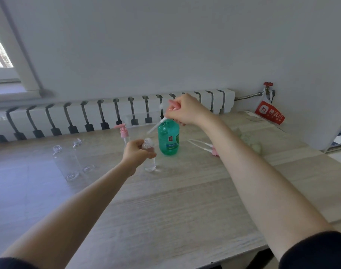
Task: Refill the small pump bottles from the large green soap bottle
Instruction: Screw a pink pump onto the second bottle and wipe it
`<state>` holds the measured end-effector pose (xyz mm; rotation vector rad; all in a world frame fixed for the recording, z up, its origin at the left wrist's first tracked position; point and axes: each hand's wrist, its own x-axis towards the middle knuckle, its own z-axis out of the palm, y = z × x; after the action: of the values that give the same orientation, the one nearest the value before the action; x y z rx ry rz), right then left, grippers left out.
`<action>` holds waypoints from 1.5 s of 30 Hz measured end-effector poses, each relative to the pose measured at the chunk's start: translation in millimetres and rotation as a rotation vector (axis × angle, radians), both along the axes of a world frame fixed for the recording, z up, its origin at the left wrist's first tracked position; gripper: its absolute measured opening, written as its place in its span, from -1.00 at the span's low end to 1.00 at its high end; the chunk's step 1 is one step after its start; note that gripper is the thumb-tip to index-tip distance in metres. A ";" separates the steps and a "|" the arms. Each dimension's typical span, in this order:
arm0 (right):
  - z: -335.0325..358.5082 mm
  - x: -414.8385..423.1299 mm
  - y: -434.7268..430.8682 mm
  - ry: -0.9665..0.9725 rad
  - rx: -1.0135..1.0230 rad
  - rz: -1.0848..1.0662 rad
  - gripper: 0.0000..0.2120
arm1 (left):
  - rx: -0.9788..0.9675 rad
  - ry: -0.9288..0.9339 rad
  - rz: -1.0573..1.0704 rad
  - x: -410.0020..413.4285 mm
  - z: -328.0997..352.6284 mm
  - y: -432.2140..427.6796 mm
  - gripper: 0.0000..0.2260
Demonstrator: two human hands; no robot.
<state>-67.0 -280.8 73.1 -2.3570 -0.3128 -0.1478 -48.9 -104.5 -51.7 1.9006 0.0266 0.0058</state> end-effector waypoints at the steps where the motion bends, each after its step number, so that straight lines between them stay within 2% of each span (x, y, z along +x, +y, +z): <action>1: -2.5 2.6 1.8 -0.021 0.008 -0.008 -0.79 | 0.010 -0.001 -0.007 0.5 -0.9 1.1 -0.67; 6: 4.2 8.3 7.9 -0.141 -0.032 -0.006 -0.76 | 0.038 0.002 -0.040 2.8 -2.0 5.3 -0.63; 14: 11.3 22.5 19.6 -0.093 -0.136 0.054 -0.70 | 0.027 0.018 -0.055 5.1 -3.9 7.2 -0.61; 19: 11.8 29.2 31.8 -0.013 -0.252 0.065 -0.76 | 0.023 0.026 -0.066 7.2 -4.8 7.8 -0.60; 22: 7.7 36.3 45.5 0.034 -0.329 0.154 -0.78 | 0.031 0.032 -0.074 8.1 -5.5 8.8 -0.58; 26: -10.8 48.8 58.4 0.104 -0.525 0.238 -0.82 | 0.063 0.050 -0.123 8.0 -3.4 11.9 -0.58; 29: -22.7 50.6 61.4 0.118 -0.574 0.284 -0.84 | 0.086 0.076 -0.155 9.5 -2.3 15.6 -0.49; 31: -23.0 47.2 61.8 0.106 -0.576 0.317 -0.96 | 0.085 0.087 -0.155 10.7 -2.5 17.4 -0.41; 33: -21.2 45.5 62.5 0.087 -0.623 0.336 -0.81 | 0.067 0.096 -0.158 10.7 -2.2 17.6 -0.41; 35: -21.3 46.7 64.8 0.077 -0.673 0.348 -0.78 | 0.050 0.105 -0.156 11.3 -2.2 17.5 -0.45; 37: -24.3 48.7 67.6 0.092 -0.689 0.355 -0.80 | 0.036 0.101 -0.157 11.1 -2.9 17.1 -0.48; 39: -27.6 49.6 68.6 0.110 -0.680 0.355 -0.92 | 0.028 0.094 -0.161 10.9 -3.1 17.4 -0.51; 45: -47.7 50.0 70.3 -0.022 -0.752 0.170 -0.63 | -0.010 0.059 -0.156 10.1 -3.7 17.2 -0.47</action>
<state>-17.0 -210.5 25.4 -3.0488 -0.6692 0.0389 -38.9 -87.3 -55.4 1.8881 -0.0813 -0.1562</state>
